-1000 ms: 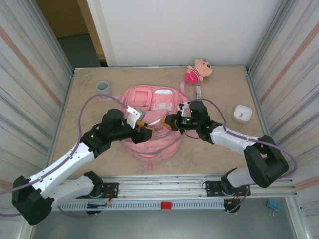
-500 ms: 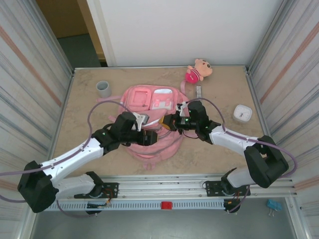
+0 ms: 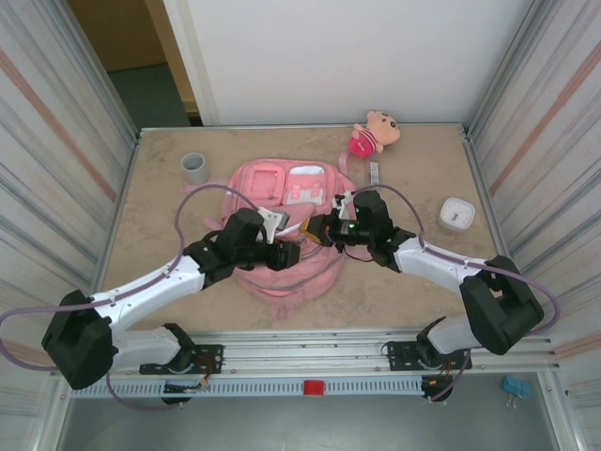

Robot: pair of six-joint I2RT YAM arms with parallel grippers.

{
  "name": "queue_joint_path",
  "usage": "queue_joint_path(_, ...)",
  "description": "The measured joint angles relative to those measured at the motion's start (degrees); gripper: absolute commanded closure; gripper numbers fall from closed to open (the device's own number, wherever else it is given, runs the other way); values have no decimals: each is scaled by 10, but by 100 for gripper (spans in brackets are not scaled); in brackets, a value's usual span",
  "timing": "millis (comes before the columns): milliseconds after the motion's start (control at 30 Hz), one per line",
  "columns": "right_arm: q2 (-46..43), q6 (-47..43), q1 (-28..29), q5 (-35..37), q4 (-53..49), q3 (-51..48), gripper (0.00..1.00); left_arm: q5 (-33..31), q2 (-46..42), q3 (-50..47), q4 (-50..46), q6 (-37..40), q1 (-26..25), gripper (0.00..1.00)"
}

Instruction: Pack books, pencil case, and school supplies into a backpack

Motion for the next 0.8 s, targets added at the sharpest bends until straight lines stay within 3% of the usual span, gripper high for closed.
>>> queue_joint_path(333,0,0,4,-1,0,4,100,-39,0,7,4,12,-16,64)
queue_joint_path(500,0,-2,4,0,-1,4,100,-71,12,25,-31,12,-18,88)
queue_joint_path(733,-3,-22,-33,-37,-23,4,100,-105,-14,17,-50,27,-20,97)
queue_joint_path(800,-10,-31,-56,-53,-39,4,96,-120,-44,-9,-53,33,-16,99)
